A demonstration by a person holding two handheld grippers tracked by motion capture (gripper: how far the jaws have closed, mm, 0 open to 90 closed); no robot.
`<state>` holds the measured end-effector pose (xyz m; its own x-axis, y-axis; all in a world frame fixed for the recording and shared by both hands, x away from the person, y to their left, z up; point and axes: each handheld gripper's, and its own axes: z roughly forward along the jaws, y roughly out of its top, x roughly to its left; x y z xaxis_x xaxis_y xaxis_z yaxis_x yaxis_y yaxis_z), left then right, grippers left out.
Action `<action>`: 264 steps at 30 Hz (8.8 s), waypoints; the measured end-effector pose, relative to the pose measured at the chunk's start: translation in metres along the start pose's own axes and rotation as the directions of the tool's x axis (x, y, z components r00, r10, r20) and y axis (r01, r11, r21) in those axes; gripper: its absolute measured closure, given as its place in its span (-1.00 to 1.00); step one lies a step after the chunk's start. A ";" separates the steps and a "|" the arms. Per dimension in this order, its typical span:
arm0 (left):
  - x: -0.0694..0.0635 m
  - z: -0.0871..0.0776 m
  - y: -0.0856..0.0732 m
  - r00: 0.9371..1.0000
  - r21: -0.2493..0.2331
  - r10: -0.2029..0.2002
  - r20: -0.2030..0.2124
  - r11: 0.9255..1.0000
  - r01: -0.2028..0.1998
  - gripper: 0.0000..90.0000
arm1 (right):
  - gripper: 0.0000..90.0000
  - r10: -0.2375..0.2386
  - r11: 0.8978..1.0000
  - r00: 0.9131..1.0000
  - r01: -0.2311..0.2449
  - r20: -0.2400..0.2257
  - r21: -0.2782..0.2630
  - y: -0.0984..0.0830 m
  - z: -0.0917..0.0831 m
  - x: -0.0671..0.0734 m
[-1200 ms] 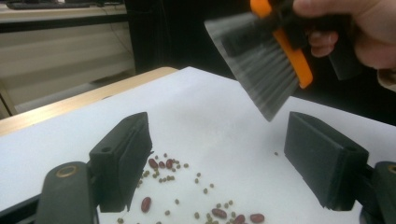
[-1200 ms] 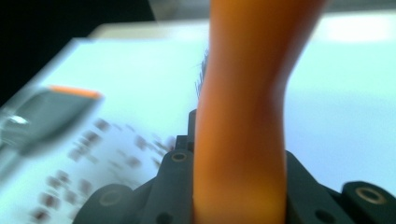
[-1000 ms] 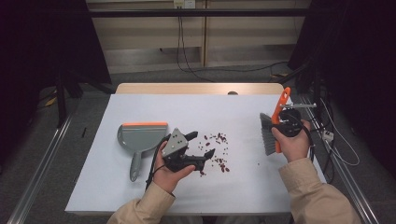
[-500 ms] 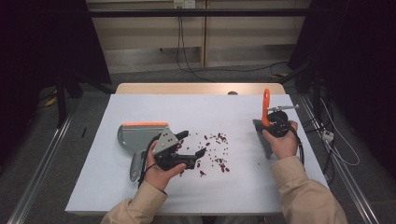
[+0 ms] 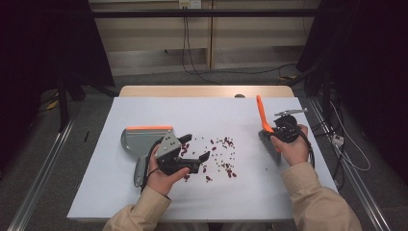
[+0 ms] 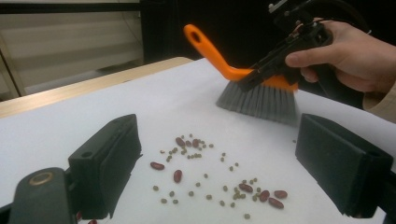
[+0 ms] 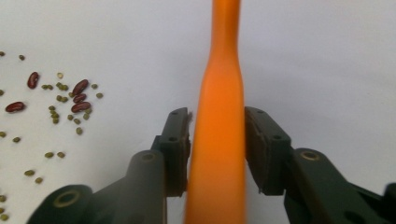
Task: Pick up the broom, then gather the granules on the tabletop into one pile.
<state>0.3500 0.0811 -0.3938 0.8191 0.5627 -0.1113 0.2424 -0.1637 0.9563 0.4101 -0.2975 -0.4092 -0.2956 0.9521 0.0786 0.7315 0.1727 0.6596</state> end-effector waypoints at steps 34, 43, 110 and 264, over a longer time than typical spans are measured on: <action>0.023 -0.037 -0.007 0.998 0.004 -0.015 -0.060 1.000 0.015 -0.78 | 0.58 0.065 0.991 0.995 -0.054 0.081 -0.121 -0.040 -0.048 0.002; 0.029 -0.044 -0.009 0.997 0.004 -0.020 -0.069 1.000 0.021 -0.79 | 0.58 0.058 0.988 0.986 -0.034 0.157 -0.148 -0.056 -0.045 0.025; 0.061 -0.078 -0.019 0.986 0.006 -0.059 -0.153 0.998 0.061 -0.83 | 0.58 -0.241 0.947 0.970 0.240 0.018 -0.216 0.030 0.053 0.077; 0.087 -0.114 -0.040 0.974 0.002 -0.101 -0.201 0.995 0.104 -0.90 | 0.58 -0.644 0.761 0.693 0.539 -0.325 -0.360 0.064 0.102 0.167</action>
<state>0.3524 0.2296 -0.4111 0.6694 0.7274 -0.1509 0.3271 -0.1062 0.9390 0.4701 -0.1017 -0.4305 -0.8753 0.4664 -0.1276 0.1763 0.5536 0.8139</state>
